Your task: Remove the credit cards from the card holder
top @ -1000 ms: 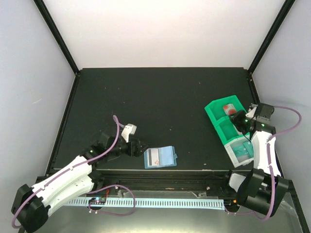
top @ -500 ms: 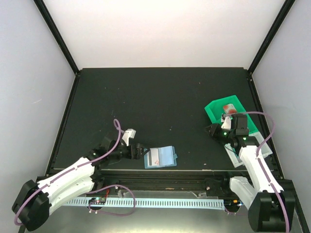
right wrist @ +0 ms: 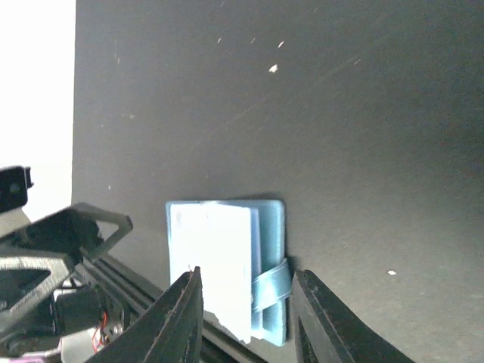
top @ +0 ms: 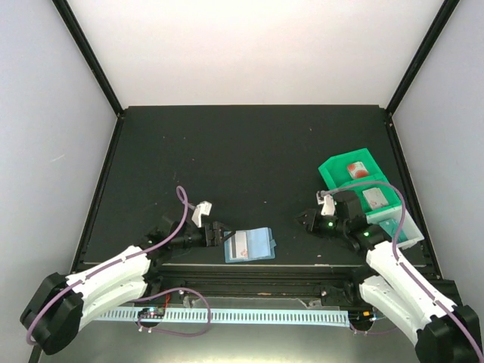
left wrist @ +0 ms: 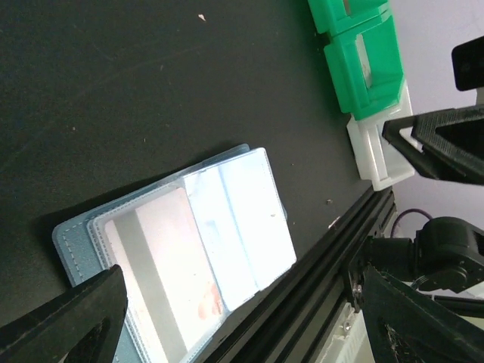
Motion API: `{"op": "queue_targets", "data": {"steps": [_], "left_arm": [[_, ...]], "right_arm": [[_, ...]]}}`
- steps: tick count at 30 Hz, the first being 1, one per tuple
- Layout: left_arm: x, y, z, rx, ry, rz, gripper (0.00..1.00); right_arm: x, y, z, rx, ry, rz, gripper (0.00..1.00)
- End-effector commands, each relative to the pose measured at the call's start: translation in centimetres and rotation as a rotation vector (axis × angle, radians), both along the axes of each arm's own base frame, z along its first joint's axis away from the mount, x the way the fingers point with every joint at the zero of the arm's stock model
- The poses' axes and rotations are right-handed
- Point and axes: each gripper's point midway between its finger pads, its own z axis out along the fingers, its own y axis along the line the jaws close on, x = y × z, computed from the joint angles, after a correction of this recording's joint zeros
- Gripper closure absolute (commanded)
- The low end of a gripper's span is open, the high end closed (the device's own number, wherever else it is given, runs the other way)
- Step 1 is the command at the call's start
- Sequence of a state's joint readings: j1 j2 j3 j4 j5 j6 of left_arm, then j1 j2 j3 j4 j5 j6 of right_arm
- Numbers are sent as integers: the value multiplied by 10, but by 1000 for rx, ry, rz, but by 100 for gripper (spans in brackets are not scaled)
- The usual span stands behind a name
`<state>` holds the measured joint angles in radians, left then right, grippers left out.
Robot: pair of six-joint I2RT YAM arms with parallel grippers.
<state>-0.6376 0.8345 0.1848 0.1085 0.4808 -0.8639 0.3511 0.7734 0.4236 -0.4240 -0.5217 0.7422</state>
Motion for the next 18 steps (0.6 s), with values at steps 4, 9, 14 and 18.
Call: {"op": "queue_targets", "data": {"steps": [4, 9, 14, 18], "left_arm": [[-2, -5, 0, -36, 45, -8, 14], [-7, -3, -2, -32, 52, -14, 14], [-5, 2, 2, -51, 28, 19, 14], [-5, 5, 4, -48, 26, 38, 14]], "right_arm": [[-2, 37, -1, 11, -18, 38, 67], [-9, 72, 1, -13, -30, 118, 67], [-21, 108, -2, -28, -39, 202, 67], [-28, 132, -4, -34, -52, 259, 67]]}}
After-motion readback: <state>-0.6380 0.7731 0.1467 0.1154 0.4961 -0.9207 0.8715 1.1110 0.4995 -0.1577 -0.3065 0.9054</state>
